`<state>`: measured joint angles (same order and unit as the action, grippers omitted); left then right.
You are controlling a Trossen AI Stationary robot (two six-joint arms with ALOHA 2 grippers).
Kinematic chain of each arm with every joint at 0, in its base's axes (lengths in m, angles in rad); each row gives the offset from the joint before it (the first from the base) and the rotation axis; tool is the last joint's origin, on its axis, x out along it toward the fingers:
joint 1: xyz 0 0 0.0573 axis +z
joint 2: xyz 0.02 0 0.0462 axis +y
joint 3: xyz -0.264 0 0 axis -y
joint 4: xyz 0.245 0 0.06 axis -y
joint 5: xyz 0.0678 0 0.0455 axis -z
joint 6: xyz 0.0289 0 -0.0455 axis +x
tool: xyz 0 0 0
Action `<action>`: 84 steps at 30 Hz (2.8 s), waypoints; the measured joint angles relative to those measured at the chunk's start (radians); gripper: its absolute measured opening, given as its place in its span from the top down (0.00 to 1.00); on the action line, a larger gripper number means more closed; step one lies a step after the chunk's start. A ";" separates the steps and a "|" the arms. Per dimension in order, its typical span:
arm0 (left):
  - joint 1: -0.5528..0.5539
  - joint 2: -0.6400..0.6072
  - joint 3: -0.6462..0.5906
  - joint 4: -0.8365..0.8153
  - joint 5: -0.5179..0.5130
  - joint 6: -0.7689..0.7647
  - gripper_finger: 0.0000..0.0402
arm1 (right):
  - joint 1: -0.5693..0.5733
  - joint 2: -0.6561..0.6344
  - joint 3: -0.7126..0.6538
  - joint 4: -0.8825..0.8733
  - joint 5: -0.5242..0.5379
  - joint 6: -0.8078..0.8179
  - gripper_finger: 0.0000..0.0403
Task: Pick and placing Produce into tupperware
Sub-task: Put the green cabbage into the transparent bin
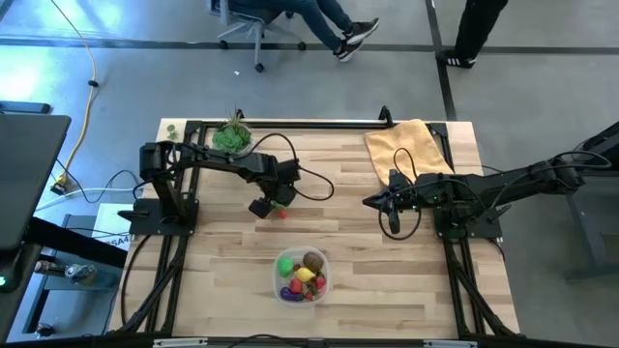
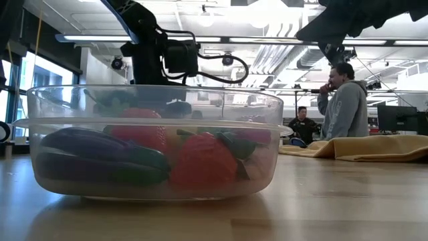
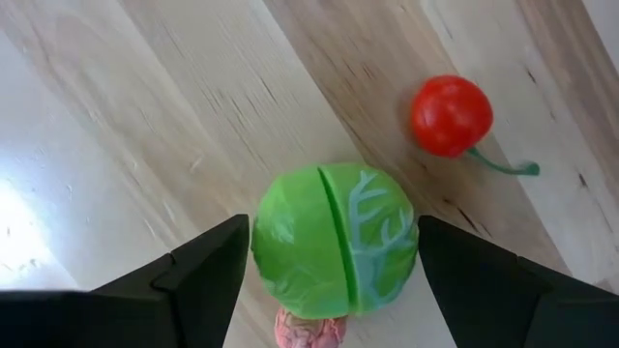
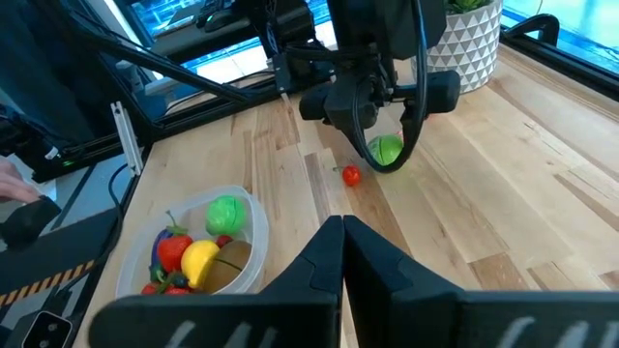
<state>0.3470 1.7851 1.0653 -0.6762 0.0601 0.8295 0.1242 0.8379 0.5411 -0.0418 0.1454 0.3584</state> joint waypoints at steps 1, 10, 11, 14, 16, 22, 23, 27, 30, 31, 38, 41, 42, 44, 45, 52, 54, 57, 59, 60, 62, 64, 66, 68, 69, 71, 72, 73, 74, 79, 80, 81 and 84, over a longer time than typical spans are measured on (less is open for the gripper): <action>0.000 0.000 0.000 0.002 0.000 0.000 0.29 | 0.000 0.000 0.000 0.000 0.000 0.000 1.00; -0.001 0.033 0.000 0.014 0.026 -0.029 0.29 | 0.000 0.000 0.000 0.000 -0.003 0.000 1.00; -0.003 0.032 0.000 0.018 0.026 -0.030 0.29 | 0.000 0.000 0.000 0.000 -0.005 0.000 1.00; -0.007 0.032 0.000 0.021 0.024 -0.030 0.29 | 0.000 0.000 0.000 0.000 -0.004 0.000 1.00; -0.007 0.032 0.000 0.024 0.021 -0.032 0.29 | 0.000 0.000 0.000 0.000 -0.004 0.000 1.00; -0.007 0.032 0.000 0.024 0.019 -0.044 0.35 | 0.000 0.000 0.000 0.000 -0.004 0.000 1.00; -0.007 0.032 0.000 0.024 0.020 -0.049 0.37 | 0.000 0.000 0.000 0.000 -0.004 0.000 1.00; -0.007 0.032 0.000 0.024 0.029 -0.052 0.42 | 0.000 0.000 0.000 0.000 -0.004 0.000 1.00; -0.007 0.032 0.000 0.024 0.034 -0.060 0.43 | 0.000 0.000 0.000 0.000 -0.004 0.000 1.00; -0.008 0.028 0.000 0.021 0.036 -0.068 0.42 | 0.000 0.000 0.000 0.000 -0.004 0.000 1.00; -0.008 -0.067 0.000 0.004 0.041 -0.084 0.40 | 0.000 0.000 0.000 0.000 -0.003 0.000 1.00; -0.008 -0.146 0.001 -0.008 0.040 -0.109 0.40 | 0.000 0.000 0.000 0.000 -0.003 0.000 1.00; -0.010 -0.178 0.001 -0.008 0.040 -0.121 0.40 | 0.000 0.000 0.000 0.000 -0.003 0.000 1.00; -0.016 -0.246 0.001 -0.007 0.040 -0.152 0.40 | 0.000 0.000 0.000 0.000 -0.003 0.000 1.00; -0.025 -0.284 0.001 -0.005 0.038 -0.168 0.40 | 0.000 0.000 0.000 0.000 -0.003 0.000 1.00; -0.158 -0.495 0.002 0.035 -0.044 -0.340 0.40 | 0.000 0.000 0.000 0.000 0.001 0.000 1.00; -0.224 -0.522 0.002 0.048 -0.084 -0.393 0.40 | 0.000 0.000 0.000 0.000 0.000 0.000 1.00; -0.332 -0.529 0.002 0.063 -0.159 -0.468 0.40 | 0.000 0.000 0.000 0.000 0.000 0.000 1.00; -0.405 -0.521 0.002 0.079 -0.204 -0.515 0.40 | 0.000 0.000 0.000 -0.001 0.000 0.000 1.00; -0.440 -0.509 0.003 0.098 -0.225 -0.536 0.40 | 0.000 0.000 0.000 -0.001 0.000 0.000 1.00; -0.504 -0.479 0.002 0.126 -0.260 -0.575 0.40 | 0.000 0.000 0.000 -0.003 0.000 0.000 1.00; -0.556 -0.443 0.002 0.170 -0.279 -0.601 0.40 | 0.000 0.000 0.000 -0.005 0.000 0.000 1.00; -0.596 -0.406 0.003 0.200 -0.285 -0.619 0.40 | 0.000 0.000 0.000 -0.006 0.000 0.000 1.00; -0.628 -0.361 0.002 0.235 -0.283 -0.629 0.40 | 0.000 0.000 0.000 -0.007 -0.001 0.000 1.00; -0.642 -0.338 0.002 0.256 -0.279 -0.629 0.40 | 0.000 0.000 0.000 -0.007 -0.001 0.000 1.00; -0.661 -0.298 0.002 0.269 -0.266 -0.627 0.40 | 0.000 0.000 0.000 -0.007 -0.001 0.000 1.00; -0.668 -0.276 0.002 0.291 -0.253 -0.628 0.40 | 0.000 0.000 0.000 -0.009 -0.001 0.000 1.00; -0.674 -0.256 0.003 0.300 -0.238 -0.627 0.40 | 0.000 0.000 0.000 -0.010 -0.004 0.000 1.00; -0.678 -0.238 0.002 0.292 -0.222 -0.626 0.40 | 0.000 0.000 0.000 -0.009 -0.005 0.000 1.00; -0.689 -0.162 0.001 0.282 -0.159 -0.589 0.40 | 0.000 0.000 0.001 -0.016 -0.004 0.000 1.00; -0.692 -0.150 0.002 0.299 -0.151 -0.579 0.40 | 0.000 0.000 0.001 -0.024 -0.004 0.000 1.00; -0.697 -0.140 0.003 0.314 -0.140 -0.573 0.40 | 0.000 0.000 0.001 -0.029 -0.004 0.000 1.00; -0.704 -0.113 0.002 0.340 -0.126 -0.534 0.40 | 0.000 0.000 0.001 -0.031 -0.004 0.000 1.00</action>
<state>-0.3573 1.6717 1.0670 -0.3361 -0.0657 0.2952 0.1242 0.8379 0.5423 -0.0731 0.1413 0.3584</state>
